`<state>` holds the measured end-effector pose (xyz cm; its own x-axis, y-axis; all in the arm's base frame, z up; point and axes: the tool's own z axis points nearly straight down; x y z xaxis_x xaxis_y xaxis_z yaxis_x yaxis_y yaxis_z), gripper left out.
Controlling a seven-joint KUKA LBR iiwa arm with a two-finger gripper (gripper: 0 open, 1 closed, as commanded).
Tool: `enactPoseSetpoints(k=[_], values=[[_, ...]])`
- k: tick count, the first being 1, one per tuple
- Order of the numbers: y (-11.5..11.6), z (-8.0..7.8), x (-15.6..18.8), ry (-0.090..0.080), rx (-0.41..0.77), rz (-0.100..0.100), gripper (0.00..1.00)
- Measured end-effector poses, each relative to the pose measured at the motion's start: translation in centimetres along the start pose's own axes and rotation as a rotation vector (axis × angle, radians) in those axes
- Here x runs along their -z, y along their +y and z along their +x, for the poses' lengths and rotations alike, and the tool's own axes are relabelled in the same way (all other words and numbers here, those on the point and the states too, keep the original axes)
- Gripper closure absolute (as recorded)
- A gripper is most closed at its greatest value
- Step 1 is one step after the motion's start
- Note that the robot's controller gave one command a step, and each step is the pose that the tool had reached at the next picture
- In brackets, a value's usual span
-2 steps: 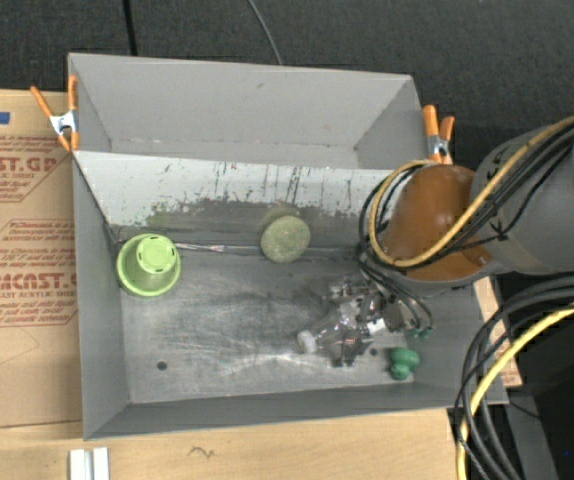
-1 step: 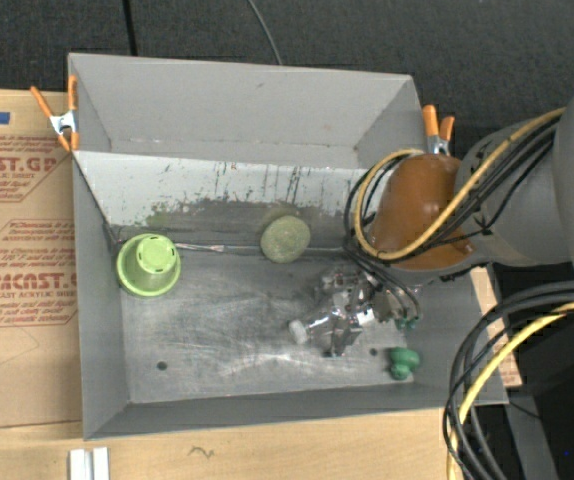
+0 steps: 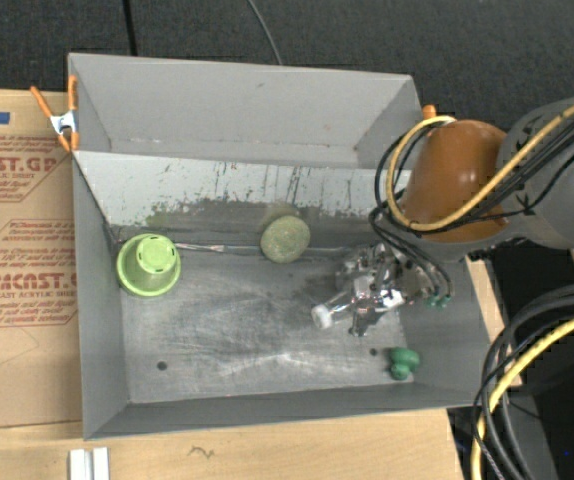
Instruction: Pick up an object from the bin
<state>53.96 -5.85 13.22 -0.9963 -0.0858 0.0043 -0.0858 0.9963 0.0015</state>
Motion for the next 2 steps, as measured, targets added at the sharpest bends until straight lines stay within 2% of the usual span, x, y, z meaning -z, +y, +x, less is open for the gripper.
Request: enactPoseSetpoints(k=[1,2], values=[[-1.8,-2.6,0.3,-0.018,-0.007,0.004,1.0],[0.0,-0.8,3.1,0.005,-0.031,-0.002,1.0]])
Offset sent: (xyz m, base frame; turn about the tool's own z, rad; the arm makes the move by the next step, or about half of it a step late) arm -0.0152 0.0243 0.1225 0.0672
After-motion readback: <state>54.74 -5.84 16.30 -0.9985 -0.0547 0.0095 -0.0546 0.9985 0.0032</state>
